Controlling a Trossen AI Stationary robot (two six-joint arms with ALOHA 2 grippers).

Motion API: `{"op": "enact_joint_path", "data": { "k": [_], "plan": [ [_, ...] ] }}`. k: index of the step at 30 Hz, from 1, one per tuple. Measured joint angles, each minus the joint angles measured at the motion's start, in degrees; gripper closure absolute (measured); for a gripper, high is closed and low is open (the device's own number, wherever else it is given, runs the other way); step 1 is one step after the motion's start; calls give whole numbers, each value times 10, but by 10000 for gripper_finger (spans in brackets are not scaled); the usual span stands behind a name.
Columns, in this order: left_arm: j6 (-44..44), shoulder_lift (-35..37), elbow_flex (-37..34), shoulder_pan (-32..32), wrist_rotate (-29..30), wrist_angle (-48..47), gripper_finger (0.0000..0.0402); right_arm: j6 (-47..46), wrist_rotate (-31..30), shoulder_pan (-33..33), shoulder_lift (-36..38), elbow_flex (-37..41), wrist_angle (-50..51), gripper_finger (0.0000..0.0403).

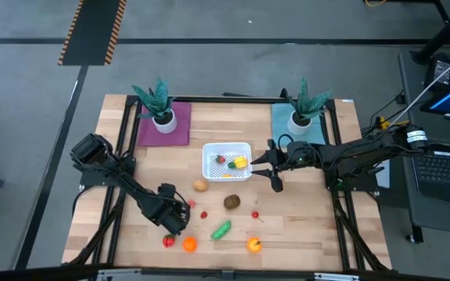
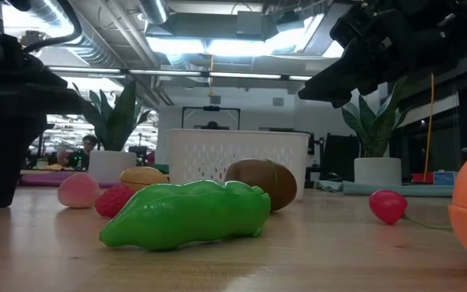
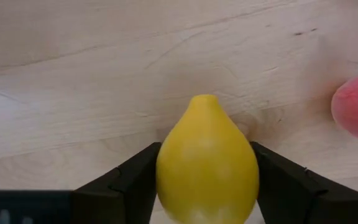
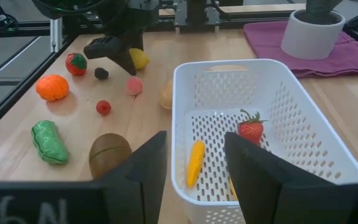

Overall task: Pick and placing Produce into tupperware
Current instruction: Put the yellow lemon into the white bin

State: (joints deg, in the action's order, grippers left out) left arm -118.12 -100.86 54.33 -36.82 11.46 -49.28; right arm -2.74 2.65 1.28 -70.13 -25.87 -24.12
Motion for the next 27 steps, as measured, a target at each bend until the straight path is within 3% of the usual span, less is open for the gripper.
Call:
{"op": "enact_joint_path", "data": {
  "k": [3,17,23,27],
  "plan": [
    [1,0,0,0,0,-2,205,0,0,0,0,0,0,240],
    [77,3,8,1,27,-4,205,2,0,0,0,0,0,240],
    [122,29,59,8,28,-90,205,2,0,0,0,0,-1,240],
    [131,59,82,7,61,-142,205,2,0,0,0,0,-3,240]
  ]
}}
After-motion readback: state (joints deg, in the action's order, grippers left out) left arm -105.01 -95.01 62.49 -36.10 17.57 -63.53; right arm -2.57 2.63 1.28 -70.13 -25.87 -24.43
